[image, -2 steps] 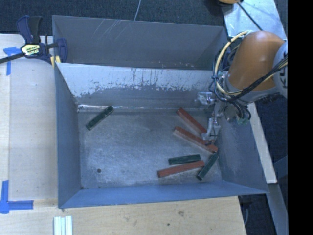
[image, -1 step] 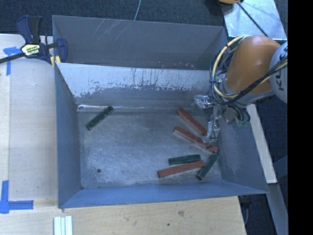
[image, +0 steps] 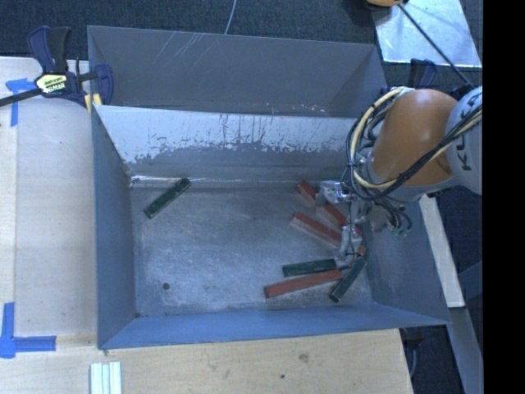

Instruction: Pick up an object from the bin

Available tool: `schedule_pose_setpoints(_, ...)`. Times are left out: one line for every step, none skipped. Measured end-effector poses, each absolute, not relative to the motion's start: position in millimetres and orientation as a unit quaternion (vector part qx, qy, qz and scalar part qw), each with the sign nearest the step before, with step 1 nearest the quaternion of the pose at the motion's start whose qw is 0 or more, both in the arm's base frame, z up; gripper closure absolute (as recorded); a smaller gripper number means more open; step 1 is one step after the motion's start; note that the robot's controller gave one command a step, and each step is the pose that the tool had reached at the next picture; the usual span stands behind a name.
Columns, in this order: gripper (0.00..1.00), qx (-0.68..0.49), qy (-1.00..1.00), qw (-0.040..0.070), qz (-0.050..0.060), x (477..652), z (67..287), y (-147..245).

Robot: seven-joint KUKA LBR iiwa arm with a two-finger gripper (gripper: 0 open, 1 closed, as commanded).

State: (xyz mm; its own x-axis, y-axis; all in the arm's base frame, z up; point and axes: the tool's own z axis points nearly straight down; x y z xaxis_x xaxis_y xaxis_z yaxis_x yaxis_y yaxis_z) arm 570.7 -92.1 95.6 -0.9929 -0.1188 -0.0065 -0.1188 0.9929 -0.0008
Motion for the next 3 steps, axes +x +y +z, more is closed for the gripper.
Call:
schedule_pose_setpoints(1.0,-0.019,1.0,0.002,0.003,592.8,75,-84)
schedule_pose_setpoints(1.0,-0.019,1.0,0.002,0.003,592.9,76,-84)
schedule_pose_setpoints(1.0,-0.144,0.99,-0.002,0.005,603.3,84,-96)
